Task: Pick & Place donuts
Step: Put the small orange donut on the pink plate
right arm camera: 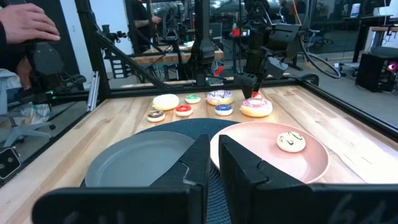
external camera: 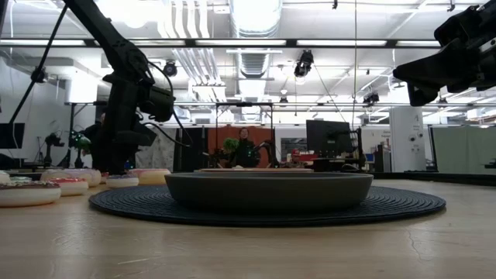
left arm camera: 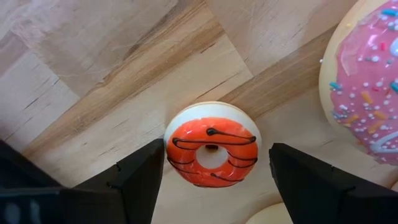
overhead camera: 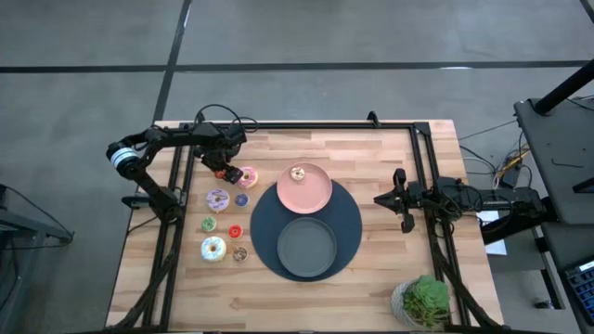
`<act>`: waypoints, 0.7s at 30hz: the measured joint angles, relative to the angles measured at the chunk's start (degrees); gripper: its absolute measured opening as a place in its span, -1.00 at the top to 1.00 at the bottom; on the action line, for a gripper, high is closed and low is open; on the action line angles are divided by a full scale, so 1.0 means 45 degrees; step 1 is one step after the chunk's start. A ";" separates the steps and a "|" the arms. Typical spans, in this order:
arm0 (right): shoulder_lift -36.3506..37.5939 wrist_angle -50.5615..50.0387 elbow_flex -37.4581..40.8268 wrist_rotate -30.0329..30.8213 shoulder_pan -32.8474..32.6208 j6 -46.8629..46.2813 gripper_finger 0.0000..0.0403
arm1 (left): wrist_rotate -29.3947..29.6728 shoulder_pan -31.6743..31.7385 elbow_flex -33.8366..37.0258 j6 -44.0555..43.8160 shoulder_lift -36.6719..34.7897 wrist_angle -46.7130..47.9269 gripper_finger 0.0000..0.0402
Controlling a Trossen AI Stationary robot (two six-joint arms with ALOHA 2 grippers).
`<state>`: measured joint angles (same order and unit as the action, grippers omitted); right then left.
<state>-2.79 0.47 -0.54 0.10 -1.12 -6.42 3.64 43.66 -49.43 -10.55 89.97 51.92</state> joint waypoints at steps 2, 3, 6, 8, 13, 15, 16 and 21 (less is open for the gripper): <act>0.0000 0.0000 0.0000 0.0000 0.0004 0.0000 0.86 | 0.0005 0.0005 0.0003 0.0005 0.0000 0.0000 -0.30; 0.0000 0.0000 0.0000 0.0000 0.0004 0.0000 0.86 | 0.0005 0.0005 0.0005 0.0007 0.0000 0.0005 -0.29; 0.0000 0.0000 0.0000 0.0002 0.0004 -0.0002 0.86 | 0.0015 0.0005 0.0005 0.0015 0.0005 0.0005 -0.25; 0.0000 -0.0002 0.0000 0.0002 0.0002 -0.0002 0.86 | 0.0019 0.0005 0.0005 0.0099 0.0005 0.0005 -0.21; 0.0000 -0.0003 0.0000 0.0003 0.0001 -0.0003 0.86 | 0.0024 0.0005 0.0005 0.0121 0.0005 0.0000 -0.13; 0.0000 -0.0002 0.0000 0.0002 0.0004 -0.0002 0.86 | 0.0024 0.0005 0.0005 0.0121 0.0005 -0.0005 -0.11; 0.0000 -0.0002 0.0000 0.0004 0.0003 -0.0002 0.86 | 0.0024 0.0005 0.0005 0.0121 0.0005 -0.0005 -0.10; 0.0000 -0.0005 0.0000 0.0001 0.0001 -0.0005 0.86 | 0.0024 0.0005 0.0005 0.0141 0.0005 -0.0015 -0.06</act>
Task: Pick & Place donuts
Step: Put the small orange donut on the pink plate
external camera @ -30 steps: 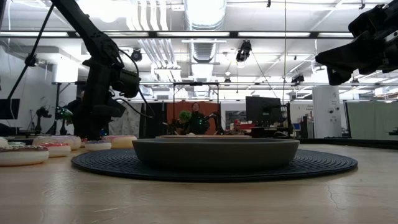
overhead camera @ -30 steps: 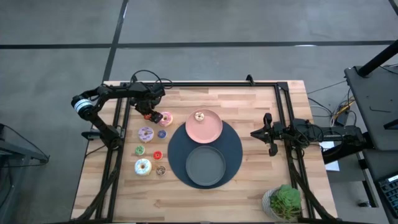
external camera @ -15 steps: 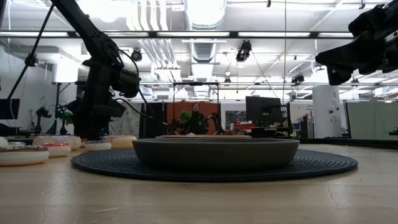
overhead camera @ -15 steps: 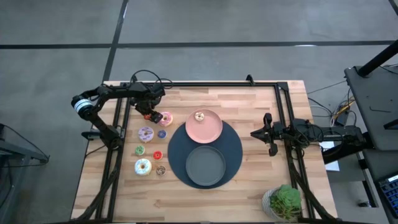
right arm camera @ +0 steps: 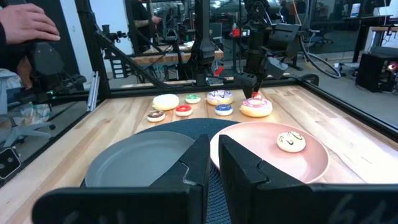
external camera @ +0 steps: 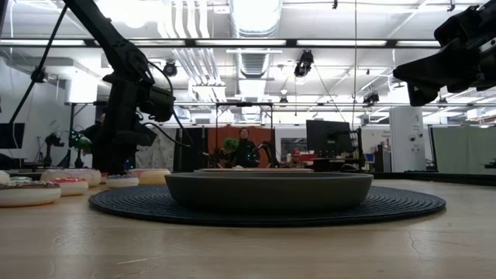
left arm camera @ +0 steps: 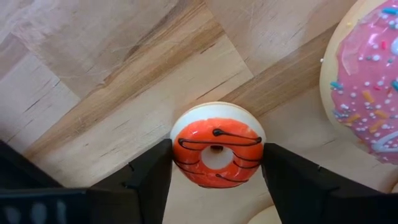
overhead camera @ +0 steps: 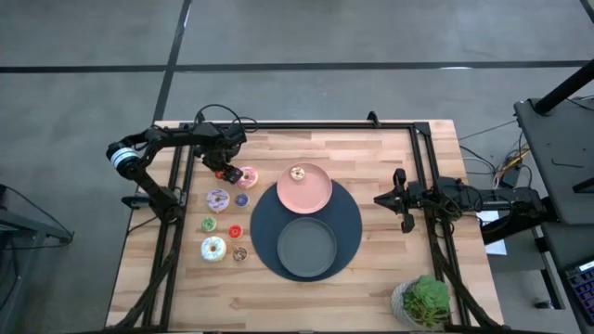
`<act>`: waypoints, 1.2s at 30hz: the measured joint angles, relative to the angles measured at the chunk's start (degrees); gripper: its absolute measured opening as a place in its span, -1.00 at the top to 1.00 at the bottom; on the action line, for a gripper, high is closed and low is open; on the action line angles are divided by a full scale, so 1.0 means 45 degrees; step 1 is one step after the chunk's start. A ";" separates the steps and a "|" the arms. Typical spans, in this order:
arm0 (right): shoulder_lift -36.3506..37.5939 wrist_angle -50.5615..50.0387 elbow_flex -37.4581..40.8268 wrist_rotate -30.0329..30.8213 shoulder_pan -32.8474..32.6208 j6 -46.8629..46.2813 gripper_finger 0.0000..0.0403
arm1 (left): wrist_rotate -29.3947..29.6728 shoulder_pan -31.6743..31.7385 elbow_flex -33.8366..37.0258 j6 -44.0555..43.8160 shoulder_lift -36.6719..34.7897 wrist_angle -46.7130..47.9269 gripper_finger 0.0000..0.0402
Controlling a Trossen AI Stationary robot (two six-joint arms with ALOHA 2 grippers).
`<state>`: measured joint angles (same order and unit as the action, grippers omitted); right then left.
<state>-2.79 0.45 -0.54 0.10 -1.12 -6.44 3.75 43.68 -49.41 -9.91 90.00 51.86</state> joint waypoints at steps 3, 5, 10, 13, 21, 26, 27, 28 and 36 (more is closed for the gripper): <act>0.0000 0.0001 0.0000 -0.0001 0.0002 0.0001 0.86 | 0.0000 0.0000 0.0000 0.0005 0.0000 -0.0005 -0.04; 0.0000 0.0002 0.0000 -0.0001 0.0003 0.0002 0.86 | 0.0000 0.0000 0.0000 0.0010 0.0000 -0.0010 -0.04; 0.0000 0.0003 0.0000 0.0002 0.0002 0.0003 0.86 | -0.0005 0.0000 0.0000 0.0083 0.0000 -0.0010 -0.04; 0.0000 0.0000 0.0000 0.0001 0.0001 0.0002 0.86 | -0.0005 0.0000 -0.0007 0.0086 0.0000 0.0084 -0.04; 0.0000 0.0005 0.0000 0.0000 -0.0001 0.0003 0.86 | -0.0010 0.0001 -0.0614 0.0180 -0.0005 0.0660 -0.04; 0.0000 0.0001 0.0000 0.0003 0.0003 0.0003 0.86 | -0.0016 0.0005 -0.1141 0.0238 -0.0010 0.1006 -0.04; 0.0000 0.0005 0.0000 0.0001 0.0001 0.0002 0.86 | -0.0016 0.0005 -0.1269 0.0238 -0.0010 0.1125 -0.04; 0.0000 0.0002 0.0000 0.0001 0.0003 0.0002 0.86 | -0.0017 0.0003 -0.1422 0.0233 -0.0010 0.1258 -0.04; 0.0000 0.0002 0.0000 0.0003 0.0002 0.0005 0.86 | -0.0044 -0.0447 -0.2992 0.0223 -0.0019 0.1594 -0.04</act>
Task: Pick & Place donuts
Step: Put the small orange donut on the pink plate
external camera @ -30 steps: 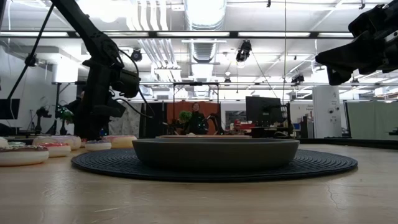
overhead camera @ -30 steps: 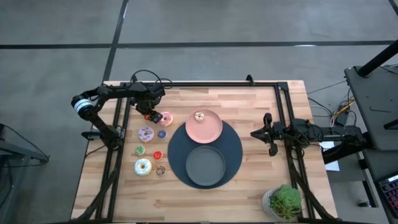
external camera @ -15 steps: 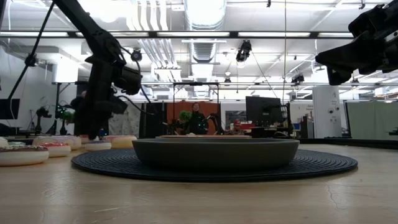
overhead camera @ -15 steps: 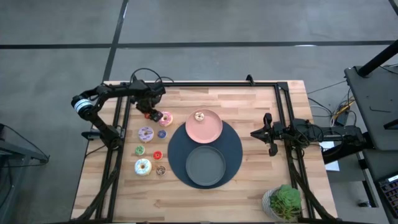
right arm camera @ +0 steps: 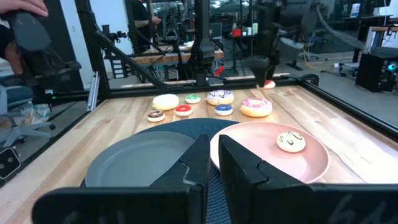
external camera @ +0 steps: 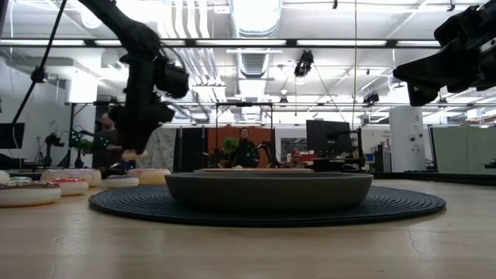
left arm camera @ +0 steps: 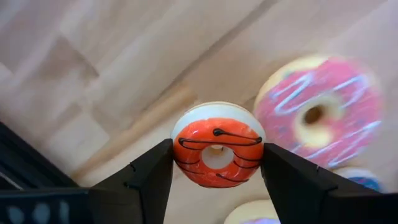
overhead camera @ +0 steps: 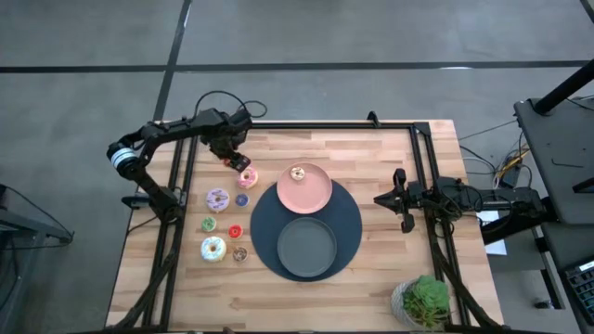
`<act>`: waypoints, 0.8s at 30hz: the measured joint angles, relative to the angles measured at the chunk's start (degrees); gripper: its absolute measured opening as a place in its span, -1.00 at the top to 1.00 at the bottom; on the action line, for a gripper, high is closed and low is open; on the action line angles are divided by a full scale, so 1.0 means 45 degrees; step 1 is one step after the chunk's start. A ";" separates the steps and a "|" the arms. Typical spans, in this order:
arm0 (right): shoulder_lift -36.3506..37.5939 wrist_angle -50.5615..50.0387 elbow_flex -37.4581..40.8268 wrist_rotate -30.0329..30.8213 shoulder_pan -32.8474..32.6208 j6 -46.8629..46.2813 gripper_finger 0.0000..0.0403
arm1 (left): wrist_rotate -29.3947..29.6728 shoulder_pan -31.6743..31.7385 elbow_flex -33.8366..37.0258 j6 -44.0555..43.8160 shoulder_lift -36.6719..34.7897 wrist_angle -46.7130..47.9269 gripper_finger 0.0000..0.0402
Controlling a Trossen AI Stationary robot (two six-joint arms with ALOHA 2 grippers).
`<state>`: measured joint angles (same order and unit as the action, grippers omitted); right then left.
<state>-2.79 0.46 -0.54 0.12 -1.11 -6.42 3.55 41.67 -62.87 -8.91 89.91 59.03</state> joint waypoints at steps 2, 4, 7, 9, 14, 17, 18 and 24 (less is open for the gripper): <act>0.0000 -0.0002 0.0000 -0.0002 0.0002 -0.0003 0.86 | -0.0029 -0.0240 -0.0439 -0.0005 0.0002 0.0006 -0.04; 0.0000 0.0003 0.0000 0.0000 -0.0003 -0.0001 0.86 | -0.0208 -0.0503 -0.0921 -0.0019 0.0005 -0.0008 -0.04; 0.0000 -0.0001 0.0000 -0.0005 0.0001 -0.0005 0.86 | -0.0296 -0.0977 -0.1591 -0.0089 0.0010 -0.0017 -0.04; 0.0000 0.0002 0.0000 -0.0002 0.0000 0.0000 0.86 | -0.0311 -0.1335 -0.1978 -0.0124 0.0022 -0.0045 -0.04; 0.0000 0.0003 0.0000 0.0000 0.0001 -0.0005 0.86 | -0.0327 -0.2169 -0.2854 -0.0382 0.0581 -0.0061 -0.04; 0.0000 -0.0002 0.0000 0.0000 -0.0002 -0.0005 0.86 | -0.0335 -0.2561 -0.3340 -0.0389 0.1109 -0.0105 -0.04; 0.0003 0.0003 0.0000 -0.0002 -0.0003 0.0000 0.86 | -0.0398 -0.2669 -0.3487 -0.0389 0.1307 -0.0055 -0.04; 0.0000 0.0003 0.0000 0.0000 0.0002 -0.0005 0.86 | -0.0601 -0.3280 -0.4603 -0.0207 0.2534 -0.0070 -0.04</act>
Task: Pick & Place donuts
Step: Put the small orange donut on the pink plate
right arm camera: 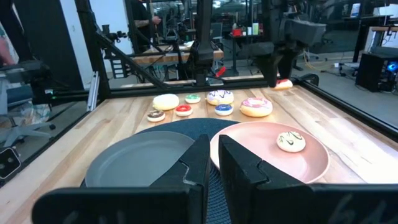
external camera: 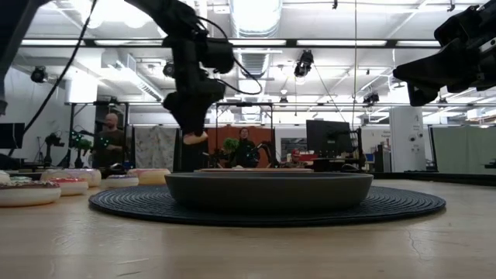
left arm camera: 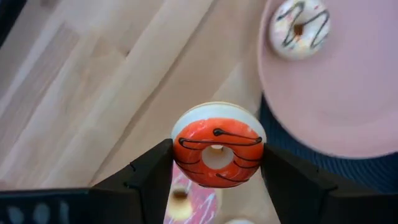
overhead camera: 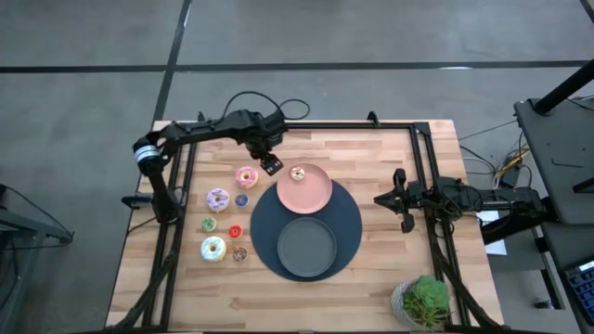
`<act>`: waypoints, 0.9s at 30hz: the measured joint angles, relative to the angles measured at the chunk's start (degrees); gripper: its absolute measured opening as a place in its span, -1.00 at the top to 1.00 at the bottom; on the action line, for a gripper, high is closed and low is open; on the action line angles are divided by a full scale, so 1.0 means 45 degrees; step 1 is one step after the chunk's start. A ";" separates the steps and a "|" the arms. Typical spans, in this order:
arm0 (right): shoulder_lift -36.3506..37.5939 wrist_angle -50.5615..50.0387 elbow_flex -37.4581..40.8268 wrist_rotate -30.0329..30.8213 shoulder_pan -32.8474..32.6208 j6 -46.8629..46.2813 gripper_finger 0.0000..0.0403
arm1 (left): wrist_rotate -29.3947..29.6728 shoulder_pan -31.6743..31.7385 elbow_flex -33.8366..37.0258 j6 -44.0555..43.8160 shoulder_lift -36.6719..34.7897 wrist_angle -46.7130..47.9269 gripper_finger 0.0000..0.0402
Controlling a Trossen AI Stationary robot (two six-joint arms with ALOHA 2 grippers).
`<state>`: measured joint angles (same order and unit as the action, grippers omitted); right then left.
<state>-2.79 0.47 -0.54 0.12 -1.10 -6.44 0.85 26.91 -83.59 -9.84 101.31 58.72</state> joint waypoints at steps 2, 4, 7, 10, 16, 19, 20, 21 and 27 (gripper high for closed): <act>-0.0004 -0.0003 0.0000 -0.0002 -0.0001 0.0005 0.86 | 0.0003 -0.0250 -0.0462 0.0184 0.0444 0.0004 -0.04; 0.0000 -0.0001 0.0000 -0.0004 -0.0001 0.0005 0.86 | -0.0039 -0.0491 -0.0982 0.0285 0.0881 0.0030 -0.04; 0.0000 0.0000 0.0000 -0.0004 -0.0001 0.0005 0.86 | -0.0112 -0.0781 -0.1798 0.0463 0.1472 -0.0001 -0.04; 0.0000 0.0000 0.0000 0.0000 0.0000 0.0002 0.86 | -0.0351 -0.1041 -0.2626 0.0513 0.2050 0.0013 -0.04; 0.0000 -0.0005 0.0000 -0.0003 -0.0003 0.0000 0.86 | -0.0589 -0.1462 -0.3987 0.0849 0.2998 -0.0003 -0.04; 0.0005 -0.0005 0.0000 -0.0005 0.0000 0.0005 0.86 | -0.0607 -0.1565 -0.4444 0.0853 0.3387 0.0038 -0.04; 0.0005 -0.0005 0.0000 0.0000 -0.0005 0.0000 0.86 | -0.0628 -0.1601 -0.4585 0.0858 0.3508 0.0056 -0.04; 0.0005 0.0005 0.0000 0.0000 0.0000 0.0005 0.86 | -0.0645 -0.1626 -0.4696 0.0858 0.3569 0.0046 -0.04; 0.0008 0.0000 0.0000 0.0000 0.0000 0.0004 0.86 | -0.0687 -0.1716 -0.4882 0.0917 0.3819 0.0097 -0.04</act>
<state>-2.75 0.47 -0.54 0.12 -1.10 -6.42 -2.24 19.19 -105.56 -5.72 118.49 59.15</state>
